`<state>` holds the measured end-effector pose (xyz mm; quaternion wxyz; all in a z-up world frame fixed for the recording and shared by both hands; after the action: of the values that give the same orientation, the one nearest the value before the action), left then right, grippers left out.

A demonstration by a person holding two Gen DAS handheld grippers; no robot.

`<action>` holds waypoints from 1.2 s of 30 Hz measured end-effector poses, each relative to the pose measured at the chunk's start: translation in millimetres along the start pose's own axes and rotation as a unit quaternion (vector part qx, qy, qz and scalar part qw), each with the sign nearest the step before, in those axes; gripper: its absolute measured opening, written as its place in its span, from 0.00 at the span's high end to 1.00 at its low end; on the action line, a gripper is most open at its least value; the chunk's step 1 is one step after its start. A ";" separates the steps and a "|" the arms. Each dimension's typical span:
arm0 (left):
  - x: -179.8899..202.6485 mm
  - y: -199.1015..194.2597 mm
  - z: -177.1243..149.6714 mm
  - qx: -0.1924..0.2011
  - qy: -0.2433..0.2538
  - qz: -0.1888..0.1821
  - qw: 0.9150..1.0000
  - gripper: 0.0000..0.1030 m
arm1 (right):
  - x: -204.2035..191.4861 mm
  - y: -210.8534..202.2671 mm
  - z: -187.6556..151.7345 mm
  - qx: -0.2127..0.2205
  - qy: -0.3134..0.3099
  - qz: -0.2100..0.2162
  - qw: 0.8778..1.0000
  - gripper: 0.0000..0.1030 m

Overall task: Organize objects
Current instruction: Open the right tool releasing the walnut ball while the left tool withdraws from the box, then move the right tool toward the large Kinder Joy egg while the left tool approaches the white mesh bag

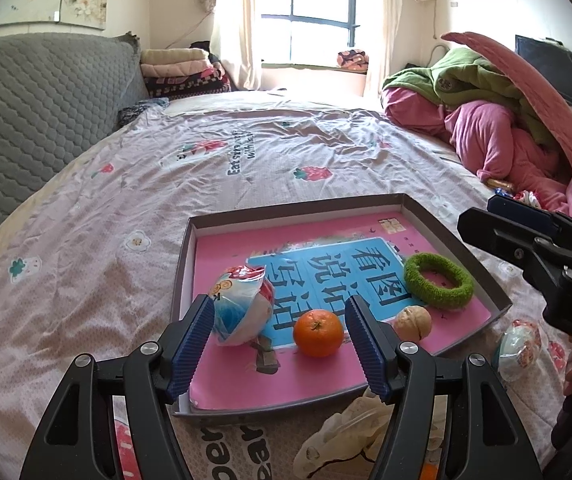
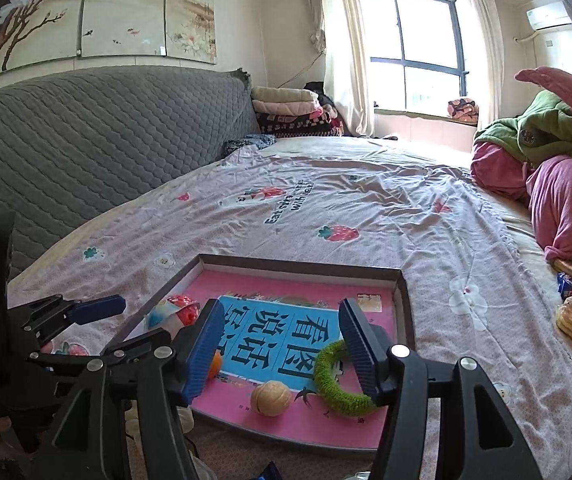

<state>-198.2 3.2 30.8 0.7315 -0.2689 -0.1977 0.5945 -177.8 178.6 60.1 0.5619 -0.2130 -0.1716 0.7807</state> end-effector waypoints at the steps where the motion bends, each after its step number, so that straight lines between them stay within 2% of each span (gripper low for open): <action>1: 0.6 -0.6 -0.5 0.001 0.000 0.000 1.000 0.33 | 0.6 -0.5 0.2 0.001 0.002 0.001 1.000 0.42; 13: 14.3 -8.0 -9.4 0.010 0.000 0.014 1.000 0.32 | 5.6 -12.2 -2.4 0.010 0.009 0.000 1.000 0.42; 25: 28.8 -28.5 -18.1 0.032 0.006 0.012 0.999 0.32 | 9.9 -28.3 -14.3 0.016 0.005 -0.009 1.000 0.41; 36: 35.5 -40.5 -42.4 0.019 0.004 0.004 1.000 0.31 | 9.6 -42.6 -25.0 0.023 -0.007 -0.027 0.999 0.41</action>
<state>-133.8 25.2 22.3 0.7346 -0.2583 -0.1824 0.6003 -133.1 201.6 59.1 0.5861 -0.1900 -0.1633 0.7705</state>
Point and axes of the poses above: each gripper's, at about its wrist camera, not at the fingertips, and y roughly the way its jaws point, x to its right, z to its top, the point moved 1 cm from there along y, roughly the way its jaws point, and after that the axes turned 4 degrees about y, right-handed, at the moved point
